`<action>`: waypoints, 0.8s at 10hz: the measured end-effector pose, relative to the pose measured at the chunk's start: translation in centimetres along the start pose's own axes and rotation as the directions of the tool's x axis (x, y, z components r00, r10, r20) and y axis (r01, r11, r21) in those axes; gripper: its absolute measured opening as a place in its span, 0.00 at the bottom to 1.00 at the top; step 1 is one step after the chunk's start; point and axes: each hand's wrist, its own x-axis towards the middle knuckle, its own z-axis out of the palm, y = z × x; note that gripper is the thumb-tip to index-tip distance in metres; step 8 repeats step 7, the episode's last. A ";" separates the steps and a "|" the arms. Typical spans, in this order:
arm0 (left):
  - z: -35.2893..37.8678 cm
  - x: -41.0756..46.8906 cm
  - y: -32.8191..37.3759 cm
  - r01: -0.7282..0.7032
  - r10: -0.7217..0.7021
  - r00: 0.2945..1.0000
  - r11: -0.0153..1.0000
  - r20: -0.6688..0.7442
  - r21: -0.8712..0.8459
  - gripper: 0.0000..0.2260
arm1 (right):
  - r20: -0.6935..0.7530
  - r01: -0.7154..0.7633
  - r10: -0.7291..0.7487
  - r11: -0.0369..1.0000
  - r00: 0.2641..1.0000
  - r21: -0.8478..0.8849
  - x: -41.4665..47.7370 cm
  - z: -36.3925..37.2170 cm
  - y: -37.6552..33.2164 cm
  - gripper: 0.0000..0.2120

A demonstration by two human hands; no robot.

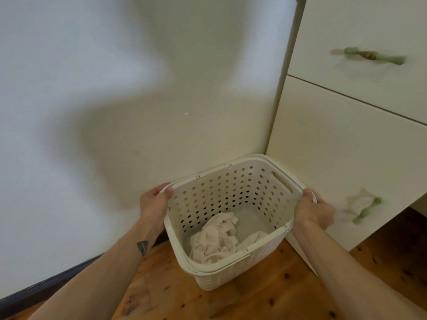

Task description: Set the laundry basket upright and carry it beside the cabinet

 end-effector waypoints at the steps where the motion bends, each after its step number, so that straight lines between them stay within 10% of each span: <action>1: -0.1 0.3 -0.3 -0.008 0.008 1.000 1.000 -0.027 0.006 0.08 | -0.005 -0.042 0.042 0.999 0.999 0.024 -0.1 0.3 0.0 0.17; 4: -0.3 -0.6 0.4 -0.232 0.282 0.957 0.883 -0.066 0.408 0.08 | 0.074 0.003 -0.001 0.999 0.997 -0.035 -1.5 -1.4 -0.1 0.20; 8: -2.3 -7.6 3.7 -0.589 0.556 0.793 0.593 0.250 0.549 0.11 | 0.261 0.461 -0.390 0.823 0.883 -0.331 -7.8 -6.7 -3.1 0.24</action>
